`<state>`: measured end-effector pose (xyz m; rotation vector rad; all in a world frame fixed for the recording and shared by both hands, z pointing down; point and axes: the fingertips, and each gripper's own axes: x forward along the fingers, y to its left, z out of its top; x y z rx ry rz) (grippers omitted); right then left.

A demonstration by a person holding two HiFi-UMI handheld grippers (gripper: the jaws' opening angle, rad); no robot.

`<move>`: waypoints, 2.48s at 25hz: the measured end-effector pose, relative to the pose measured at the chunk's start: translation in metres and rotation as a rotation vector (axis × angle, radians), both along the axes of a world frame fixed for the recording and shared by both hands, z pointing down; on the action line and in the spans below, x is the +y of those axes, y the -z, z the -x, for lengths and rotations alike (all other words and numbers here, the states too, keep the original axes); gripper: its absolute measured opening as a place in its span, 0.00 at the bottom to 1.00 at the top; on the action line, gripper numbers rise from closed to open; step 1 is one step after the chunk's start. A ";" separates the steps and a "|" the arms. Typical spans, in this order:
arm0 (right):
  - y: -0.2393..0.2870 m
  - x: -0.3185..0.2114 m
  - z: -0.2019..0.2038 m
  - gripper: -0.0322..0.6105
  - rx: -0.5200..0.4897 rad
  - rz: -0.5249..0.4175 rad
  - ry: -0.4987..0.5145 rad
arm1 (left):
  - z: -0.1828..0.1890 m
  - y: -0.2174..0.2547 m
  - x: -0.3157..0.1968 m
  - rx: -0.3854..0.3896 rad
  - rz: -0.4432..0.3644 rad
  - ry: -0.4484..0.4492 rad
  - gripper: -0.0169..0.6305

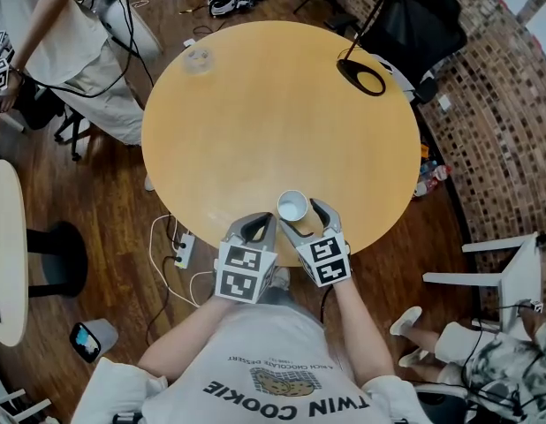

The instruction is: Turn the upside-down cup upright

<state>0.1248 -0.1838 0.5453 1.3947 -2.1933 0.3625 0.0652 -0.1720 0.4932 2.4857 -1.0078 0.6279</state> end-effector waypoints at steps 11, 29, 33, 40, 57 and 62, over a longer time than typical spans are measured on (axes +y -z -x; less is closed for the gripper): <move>0.043 0.034 -0.002 0.43 -0.020 -0.040 -0.171 | 0.017 0.009 0.022 0.050 -0.022 -0.076 0.03; 0.074 0.152 0.040 0.05 -0.164 -0.063 -0.282 | 0.022 0.021 0.122 0.087 -0.039 -0.111 0.03; 0.082 0.195 0.037 0.05 -0.201 -0.078 -0.272 | 0.014 0.025 0.164 0.088 -0.056 -0.086 0.03; 0.082 0.289 0.034 0.05 -0.222 -0.083 -0.278 | 0.017 0.026 0.253 0.046 -0.095 -0.074 0.03; 0.112 0.381 0.062 0.05 -0.309 -0.088 -0.289 | 0.036 0.061 0.363 0.011 -0.118 -0.077 0.03; 0.097 0.395 0.077 0.05 -0.325 -0.084 -0.291 | 0.048 0.046 0.376 0.028 -0.105 -0.073 0.03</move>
